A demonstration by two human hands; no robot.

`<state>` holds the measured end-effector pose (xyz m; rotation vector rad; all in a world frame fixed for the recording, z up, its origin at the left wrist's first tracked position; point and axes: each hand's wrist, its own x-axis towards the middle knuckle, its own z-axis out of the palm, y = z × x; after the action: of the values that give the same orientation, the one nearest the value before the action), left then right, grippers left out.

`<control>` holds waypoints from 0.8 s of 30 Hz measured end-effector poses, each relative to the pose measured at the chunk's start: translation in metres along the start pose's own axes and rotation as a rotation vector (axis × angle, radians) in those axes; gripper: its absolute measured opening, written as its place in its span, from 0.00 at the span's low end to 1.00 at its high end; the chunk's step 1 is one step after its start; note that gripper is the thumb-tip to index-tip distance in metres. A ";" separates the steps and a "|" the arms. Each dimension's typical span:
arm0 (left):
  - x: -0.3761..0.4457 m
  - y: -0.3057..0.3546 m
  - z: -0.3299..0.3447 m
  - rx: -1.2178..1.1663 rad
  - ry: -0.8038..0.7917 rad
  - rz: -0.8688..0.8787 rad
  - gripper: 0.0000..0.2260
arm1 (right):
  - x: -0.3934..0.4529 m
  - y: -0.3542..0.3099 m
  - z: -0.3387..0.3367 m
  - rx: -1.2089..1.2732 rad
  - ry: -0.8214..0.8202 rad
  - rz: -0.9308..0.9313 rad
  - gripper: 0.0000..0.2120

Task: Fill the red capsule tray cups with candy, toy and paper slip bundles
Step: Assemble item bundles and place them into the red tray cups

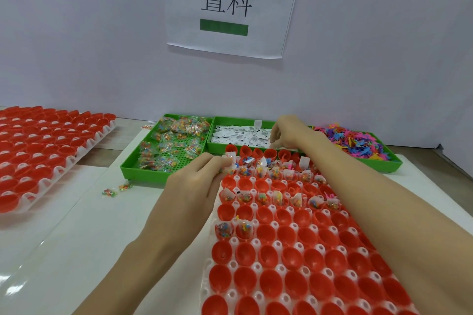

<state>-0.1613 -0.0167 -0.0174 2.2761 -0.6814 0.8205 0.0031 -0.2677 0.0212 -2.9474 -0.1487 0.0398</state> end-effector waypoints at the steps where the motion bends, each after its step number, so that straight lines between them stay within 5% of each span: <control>1: 0.000 0.000 -0.001 0.000 -0.006 -0.005 0.08 | 0.001 0.000 0.000 0.002 -0.007 0.002 0.07; 24: 0.002 0.004 -0.003 -0.416 -0.001 -0.345 0.07 | -0.024 0.042 0.003 0.200 0.200 0.018 0.07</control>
<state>-0.1637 -0.0172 -0.0128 1.9377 -0.3962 0.4616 -0.0165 -0.3108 0.0110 -2.7325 -0.0842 -0.2242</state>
